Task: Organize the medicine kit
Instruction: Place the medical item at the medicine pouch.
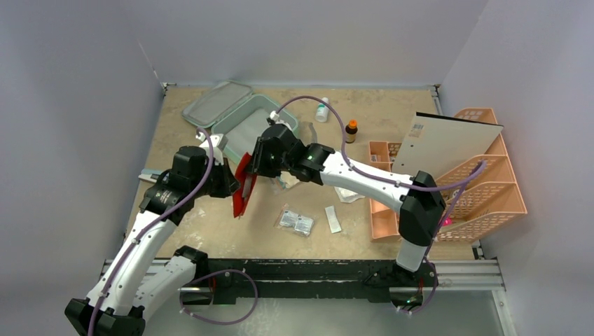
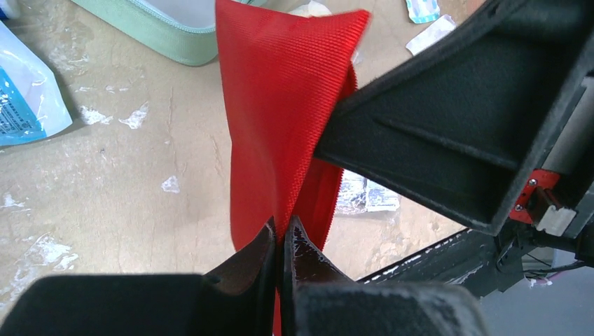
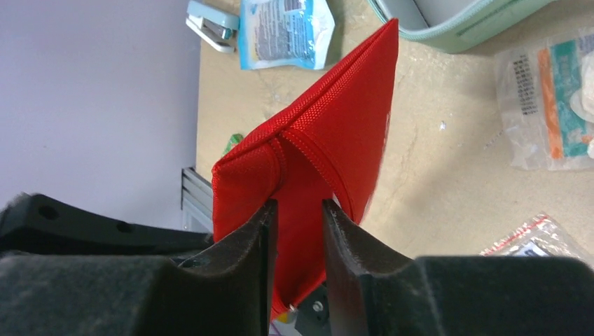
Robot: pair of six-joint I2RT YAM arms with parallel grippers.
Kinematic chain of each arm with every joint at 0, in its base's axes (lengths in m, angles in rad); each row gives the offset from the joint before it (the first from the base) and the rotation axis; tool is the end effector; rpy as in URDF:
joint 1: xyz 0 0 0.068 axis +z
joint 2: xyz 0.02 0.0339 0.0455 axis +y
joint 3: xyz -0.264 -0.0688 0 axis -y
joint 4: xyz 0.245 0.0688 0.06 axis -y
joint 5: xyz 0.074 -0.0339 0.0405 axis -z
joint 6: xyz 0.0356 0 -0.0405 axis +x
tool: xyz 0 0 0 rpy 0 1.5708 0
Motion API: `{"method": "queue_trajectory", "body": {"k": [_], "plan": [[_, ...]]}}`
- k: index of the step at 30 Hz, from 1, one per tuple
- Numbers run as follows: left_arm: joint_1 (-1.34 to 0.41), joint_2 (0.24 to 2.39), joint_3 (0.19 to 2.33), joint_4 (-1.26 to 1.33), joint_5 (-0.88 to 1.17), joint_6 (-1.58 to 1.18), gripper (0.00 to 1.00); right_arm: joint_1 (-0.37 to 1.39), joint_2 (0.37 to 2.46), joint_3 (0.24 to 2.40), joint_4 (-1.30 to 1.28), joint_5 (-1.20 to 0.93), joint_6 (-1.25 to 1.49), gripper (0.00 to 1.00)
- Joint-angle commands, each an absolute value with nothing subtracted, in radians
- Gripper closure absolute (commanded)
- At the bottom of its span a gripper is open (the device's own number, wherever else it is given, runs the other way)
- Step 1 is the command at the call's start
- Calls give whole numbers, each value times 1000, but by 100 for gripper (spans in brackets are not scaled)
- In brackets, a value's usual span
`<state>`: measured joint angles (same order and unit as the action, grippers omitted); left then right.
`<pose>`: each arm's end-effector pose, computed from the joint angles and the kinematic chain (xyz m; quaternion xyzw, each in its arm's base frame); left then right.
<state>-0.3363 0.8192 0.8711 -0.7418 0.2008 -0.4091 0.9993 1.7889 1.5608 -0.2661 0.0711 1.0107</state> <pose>0.1537 -0.0612 0.3097 0.0100 0.9010 -0.2389 0.3621 0.2324 0.3567 0.3223 0.0231 0.8579 0.4161 0.3004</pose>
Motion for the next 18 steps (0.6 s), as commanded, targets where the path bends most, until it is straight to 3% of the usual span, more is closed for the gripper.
{"method": "queue_trajectory", "body": {"k": [1, 11, 18], "plan": [[-337, 818, 881, -721, 184, -411, 100, 1003, 1693, 1513, -224, 24, 927, 66], [-337, 823, 886, -730, 166, -411, 100, 1002, 1520, 1366, -326, -38, 669, 62], [-337, 816, 887, -734, 156, -411, 100, 986, 1435, 1275, -494, 177, 527, 58]]}}
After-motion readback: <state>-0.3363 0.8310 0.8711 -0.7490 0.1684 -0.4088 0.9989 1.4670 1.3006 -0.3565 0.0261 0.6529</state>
